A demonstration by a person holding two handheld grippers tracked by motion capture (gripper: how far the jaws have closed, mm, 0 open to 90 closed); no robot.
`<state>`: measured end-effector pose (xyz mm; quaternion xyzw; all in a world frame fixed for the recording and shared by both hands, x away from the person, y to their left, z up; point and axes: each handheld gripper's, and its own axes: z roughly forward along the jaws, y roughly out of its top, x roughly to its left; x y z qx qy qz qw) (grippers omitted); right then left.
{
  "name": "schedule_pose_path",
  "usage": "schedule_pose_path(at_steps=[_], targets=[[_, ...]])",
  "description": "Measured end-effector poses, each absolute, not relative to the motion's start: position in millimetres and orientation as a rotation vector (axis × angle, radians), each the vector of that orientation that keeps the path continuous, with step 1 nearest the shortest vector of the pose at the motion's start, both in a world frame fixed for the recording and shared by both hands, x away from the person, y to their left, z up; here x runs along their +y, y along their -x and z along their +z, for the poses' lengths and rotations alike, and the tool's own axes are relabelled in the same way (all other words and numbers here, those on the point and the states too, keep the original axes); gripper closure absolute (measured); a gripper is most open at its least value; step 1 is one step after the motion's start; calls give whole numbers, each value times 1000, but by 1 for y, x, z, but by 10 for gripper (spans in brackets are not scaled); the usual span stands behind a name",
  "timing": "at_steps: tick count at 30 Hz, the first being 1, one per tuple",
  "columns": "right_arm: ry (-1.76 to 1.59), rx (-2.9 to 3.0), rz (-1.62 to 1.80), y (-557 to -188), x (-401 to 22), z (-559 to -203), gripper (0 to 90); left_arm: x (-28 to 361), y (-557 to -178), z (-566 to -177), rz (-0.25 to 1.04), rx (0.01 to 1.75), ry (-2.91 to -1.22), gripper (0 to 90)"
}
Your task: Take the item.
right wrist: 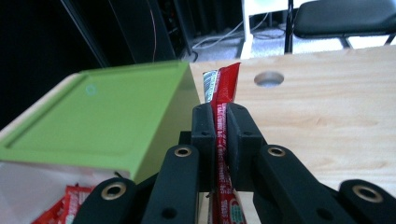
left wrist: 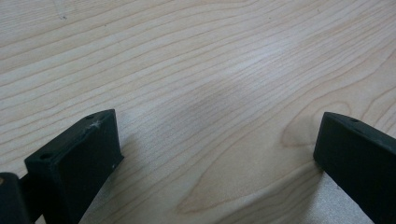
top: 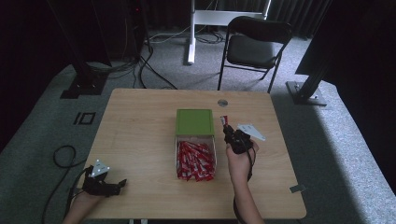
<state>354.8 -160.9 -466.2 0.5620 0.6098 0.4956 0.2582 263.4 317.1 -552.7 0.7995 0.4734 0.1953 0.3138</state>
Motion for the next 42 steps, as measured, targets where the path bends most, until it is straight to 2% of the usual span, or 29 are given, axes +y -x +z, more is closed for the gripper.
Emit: schedule_pose_path(at_steps=[16, 42], targets=[[-1707, 1645, 1281, -375, -158, -529, 823, 317, -263, -553, 515, 1249, -2107, 15], [-1810, 1730, 1179, -389, -145, -556, 825, 317, -263, -553, 515, 1249, -2106, 15]])
